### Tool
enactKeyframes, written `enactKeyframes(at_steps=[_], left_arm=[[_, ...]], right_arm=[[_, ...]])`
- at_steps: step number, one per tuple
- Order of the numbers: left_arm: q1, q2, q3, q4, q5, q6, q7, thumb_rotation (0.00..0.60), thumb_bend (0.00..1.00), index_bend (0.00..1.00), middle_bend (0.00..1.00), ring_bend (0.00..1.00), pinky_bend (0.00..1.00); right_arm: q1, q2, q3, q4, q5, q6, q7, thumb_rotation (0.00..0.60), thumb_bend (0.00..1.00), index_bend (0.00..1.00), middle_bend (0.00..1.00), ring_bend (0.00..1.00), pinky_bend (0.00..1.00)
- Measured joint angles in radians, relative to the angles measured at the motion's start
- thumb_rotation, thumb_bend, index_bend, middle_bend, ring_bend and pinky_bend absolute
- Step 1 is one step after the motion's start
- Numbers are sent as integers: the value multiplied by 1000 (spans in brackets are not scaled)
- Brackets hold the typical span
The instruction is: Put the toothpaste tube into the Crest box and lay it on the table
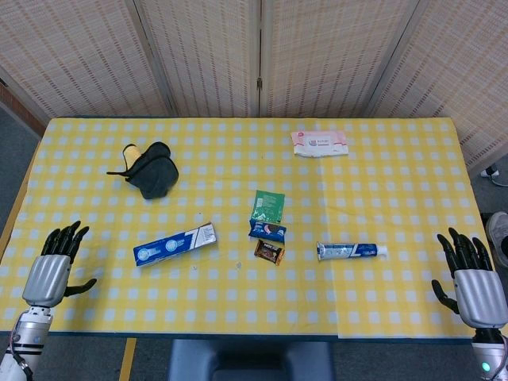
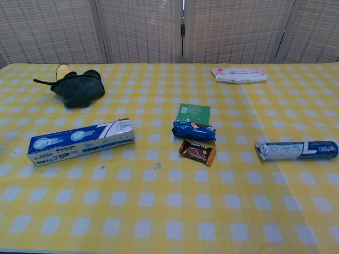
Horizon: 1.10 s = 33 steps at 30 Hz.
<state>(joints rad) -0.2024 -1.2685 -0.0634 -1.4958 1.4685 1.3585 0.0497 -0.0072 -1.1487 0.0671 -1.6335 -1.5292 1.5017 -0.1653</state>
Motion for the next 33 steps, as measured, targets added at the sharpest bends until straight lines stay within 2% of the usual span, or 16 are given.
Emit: enactKeyframes(at_steps=[4,7,10,14,17,21,25,33], left_arm=[[-8,0,13,-6,7,-23,-27,600,162,8,11,0,5],[-9,-20,13,-1,11,-16,-26,600,162,24,36,9,60],[-14,-52,13,-4,18,-13,-36,600,162,64,109,77,138],[-41,-81,3,-28,16,-40,-40,600,162,102,172,148,179],[-76,-93,-16,-44,-6,-92,-22,600,174,130,187,155,211],[-124,-104,-51,-67,-93,-186,-5,600,225,134,193,164,240],[-173,-109,-81,-89,-211,-285,30,600,227,136,193,155,231],[-258,-184,-116,-70,-350,-336,187,600,224,149,193,155,225]], right_arm=[[2,-1,-3,4,-8,9,3,600,370,0,0,0,0],[0,-2,-6,6,-11,15,0,600,371,0,0,0,0],[-4,0,-9,5,-11,24,7,600,371,0,0,0,0],[-11,0,-13,4,-11,39,6,600,371,0,0,0,0],[-10,-2,-17,-2,-12,38,6,600,371,0,0,0,0],[-7,0,-24,-8,-20,31,12,600,371,0,0,0,0],[5,8,-29,-7,-17,2,33,600,370,0,0,0,0],[27,33,-39,-16,-6,-43,61,600,371,0,0,0,0]])
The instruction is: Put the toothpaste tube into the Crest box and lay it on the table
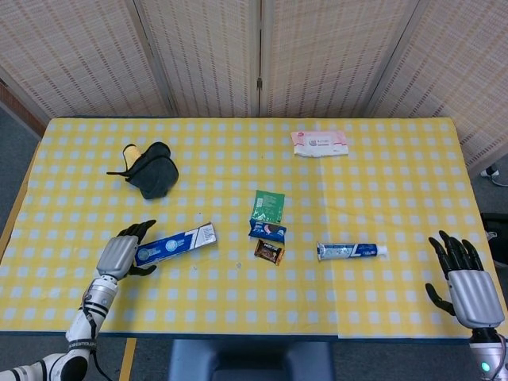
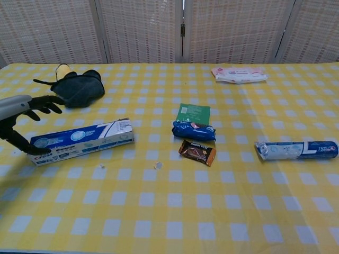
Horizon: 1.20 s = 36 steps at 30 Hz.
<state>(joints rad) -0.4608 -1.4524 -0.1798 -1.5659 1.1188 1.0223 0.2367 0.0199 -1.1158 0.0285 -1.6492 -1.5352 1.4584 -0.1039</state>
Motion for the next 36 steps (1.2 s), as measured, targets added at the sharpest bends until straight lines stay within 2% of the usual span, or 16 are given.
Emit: enactKeyframes(at_steps=[11,21,27,33,36], left_arm=[[-67,-99,-5,81,-81,6,155,600,226,224,236,195,248],[-122,-118,-22,124,-206,-59,187,600,227,243,249,209,268],[-142,-143,-23,161,-232,-64,187,600,232,272,326,291,414],[-149,-158,-25,177,-226,-37,181,600,249,490,520,514,614],[-147,-163,-25,179,-217,-20,171,600,254,543,584,572,663]], right_arm=[[15,6,6,-8,37,-29,-3,600,371,0,0,0,0],[19,22,14,-10,66,-36,30,600,371,0,0,0,0],[20,19,15,-8,74,-35,24,600,371,0,0,0,0],[22,16,13,-8,72,-36,20,600,370,0,0,0,0],[24,13,12,-8,74,-39,15,600,371,0,0,0,0]])
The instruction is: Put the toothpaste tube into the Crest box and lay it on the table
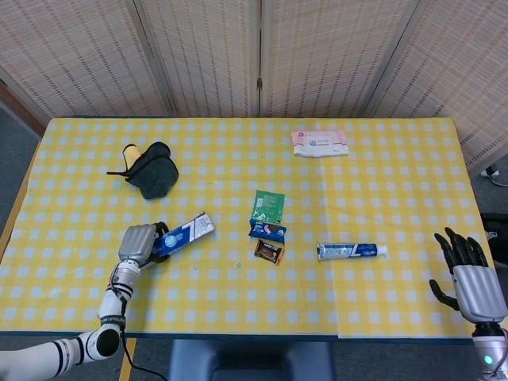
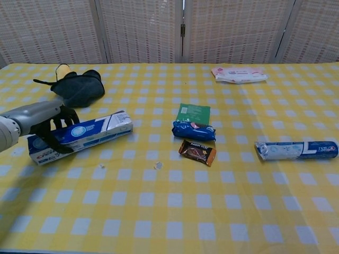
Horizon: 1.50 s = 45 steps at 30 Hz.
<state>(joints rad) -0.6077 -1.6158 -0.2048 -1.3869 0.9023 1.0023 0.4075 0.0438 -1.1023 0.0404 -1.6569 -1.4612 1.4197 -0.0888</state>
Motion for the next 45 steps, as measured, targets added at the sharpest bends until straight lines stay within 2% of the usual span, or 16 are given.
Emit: enactKeyframes(at_steps=[4,10,21,24,27,31,35,45], left_arm=[[8,0,1,-8,24,21,-25,600,265,567,613,596,683],[30,23,19,-55,79,55,-59,600,266,548,613,590,681],[80,76,76,-197,244,147,-112,600,266,526,613,578,672],[91,78,83,-208,275,179,-109,600,266,515,613,570,667],[101,79,87,-214,285,191,-108,600,267,514,613,567,664],[107,83,87,-226,285,195,-107,600,267,514,613,566,665],[110,86,87,-239,295,202,-103,600,267,514,613,566,665],[121,97,85,-258,303,214,-93,600,267,515,613,566,661]], right_arm=[[5,-4,-2,1,4,-11,-9,600,371,0,0,0,0],[15,-11,1,14,17,-27,-15,600,371,0,0,0,0],[149,-18,17,106,20,-206,-83,600,371,2,0,0,0],[185,-14,21,94,10,-244,-94,600,371,64,0,16,2],[215,-17,24,87,16,-292,-103,600,371,136,37,51,44],[264,-25,31,80,64,-402,-113,600,371,188,72,78,97],[333,-75,40,95,127,-489,-166,600,371,239,113,113,148],[391,-222,47,161,187,-491,-280,600,371,266,148,158,205]])
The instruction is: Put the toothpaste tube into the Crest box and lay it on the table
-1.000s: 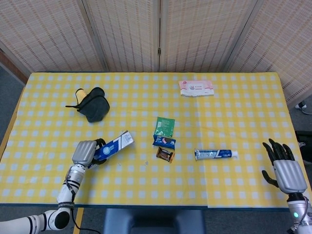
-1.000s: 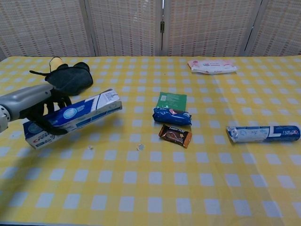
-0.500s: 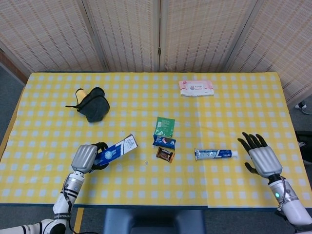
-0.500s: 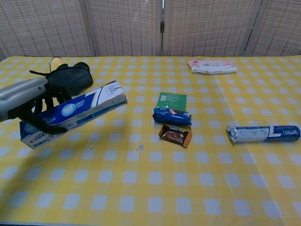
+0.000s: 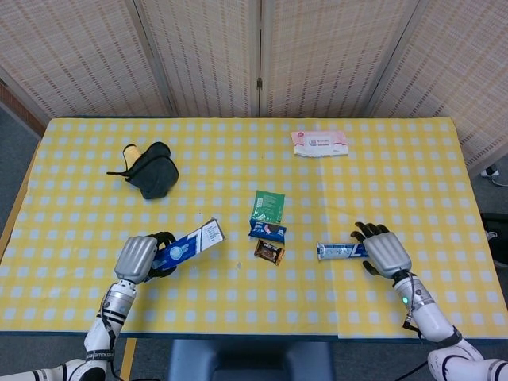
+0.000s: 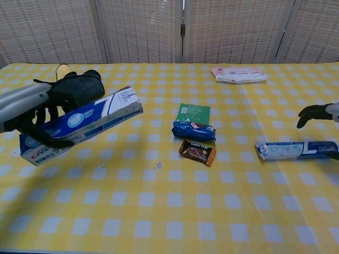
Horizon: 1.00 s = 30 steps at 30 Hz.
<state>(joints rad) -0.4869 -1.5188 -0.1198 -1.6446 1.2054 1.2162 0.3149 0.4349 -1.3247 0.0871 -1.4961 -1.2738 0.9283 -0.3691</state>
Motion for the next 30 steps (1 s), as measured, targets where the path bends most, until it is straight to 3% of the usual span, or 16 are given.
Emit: enactKeyframes(at_steps=[20,30], left_arm=[[17,57,-7,-15,18,-11,-61,600,291,517,613,566,661],[24,72,-9,-24,28,-11,-86,600,295,520,613,565,661]], right_arm=[[96,-109,-4,19,149,-32,-198,600,371,302,156,194,218],[124,-164,-14,28,218,-7,-273,600,371,436,257,272,228]])
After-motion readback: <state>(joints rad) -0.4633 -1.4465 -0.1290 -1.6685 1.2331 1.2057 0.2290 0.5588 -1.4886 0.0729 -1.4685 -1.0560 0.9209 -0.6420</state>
